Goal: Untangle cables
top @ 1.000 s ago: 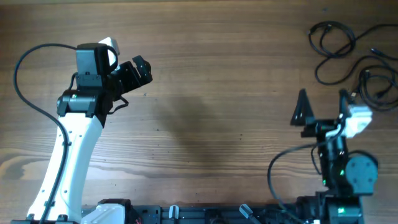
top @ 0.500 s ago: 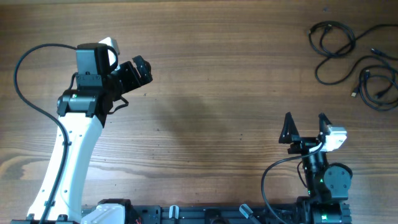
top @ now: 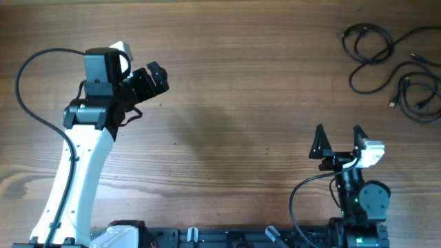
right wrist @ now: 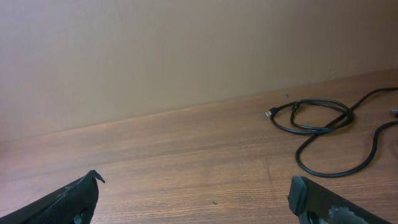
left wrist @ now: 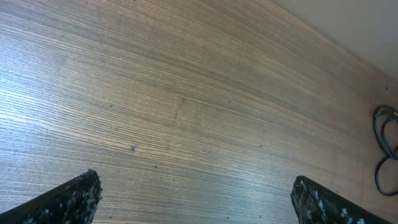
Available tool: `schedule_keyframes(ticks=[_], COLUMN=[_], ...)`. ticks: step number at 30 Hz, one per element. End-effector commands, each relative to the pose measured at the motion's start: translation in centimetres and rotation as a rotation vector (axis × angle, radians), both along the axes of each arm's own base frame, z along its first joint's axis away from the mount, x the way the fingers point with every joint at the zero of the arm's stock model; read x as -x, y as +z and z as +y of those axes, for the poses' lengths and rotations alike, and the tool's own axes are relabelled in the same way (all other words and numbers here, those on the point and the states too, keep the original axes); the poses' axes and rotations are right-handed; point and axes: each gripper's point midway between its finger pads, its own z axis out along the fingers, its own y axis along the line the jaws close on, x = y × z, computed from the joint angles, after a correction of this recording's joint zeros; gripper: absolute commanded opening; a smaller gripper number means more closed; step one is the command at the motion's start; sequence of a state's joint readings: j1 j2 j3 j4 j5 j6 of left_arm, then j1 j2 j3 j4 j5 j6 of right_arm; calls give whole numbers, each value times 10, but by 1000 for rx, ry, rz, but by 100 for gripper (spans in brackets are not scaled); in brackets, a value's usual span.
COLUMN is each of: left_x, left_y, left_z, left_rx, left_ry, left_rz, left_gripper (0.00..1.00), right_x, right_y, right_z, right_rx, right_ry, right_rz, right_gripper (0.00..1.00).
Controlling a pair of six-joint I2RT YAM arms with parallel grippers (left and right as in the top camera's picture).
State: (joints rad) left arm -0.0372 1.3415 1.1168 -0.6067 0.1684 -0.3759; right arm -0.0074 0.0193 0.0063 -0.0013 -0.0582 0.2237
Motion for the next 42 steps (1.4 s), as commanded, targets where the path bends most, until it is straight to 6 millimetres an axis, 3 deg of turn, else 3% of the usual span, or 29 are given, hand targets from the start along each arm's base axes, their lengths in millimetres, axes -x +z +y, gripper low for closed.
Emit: schedule_keyframes(ticks=[1, 4, 8, 12, 19, 25, 37, 42], left_x=[-1, 3, 26, 41, 94, 121, 130, 129], left_y=[2, 5, 13, 23, 39, 17, -37, -37], left_z=[2, 5, 6, 12, 17, 25, 28, 28], left_rx=[-3, -24, -25, -20, -123, -138, -147, -146], left_ry=[7, 12, 14, 33, -5, 38, 49, 48], left_rz=[-4, -12, -50, -270, -753, -862, -780, -781], left_gripper=[100, 100, 100, 100, 100, 100, 100, 100], right_x=[1, 1, 1, 1, 1, 1, 1, 1], right_y=[3, 3, 3, 3, 3, 3, 3, 3], right_z=[-2, -2, -2, -2, -2, -2, -2, -2], right_rx=[-15, -15, -15, -14, -15, -15, -15, -15], right_ry=[-10, -10, -10, -10, -10, -10, -10, -10], right_rz=[-15, -15, -15, -15, -15, -15, -15, -15], right_gripper=[100, 100, 100, 100, 100, 100, 100, 100])
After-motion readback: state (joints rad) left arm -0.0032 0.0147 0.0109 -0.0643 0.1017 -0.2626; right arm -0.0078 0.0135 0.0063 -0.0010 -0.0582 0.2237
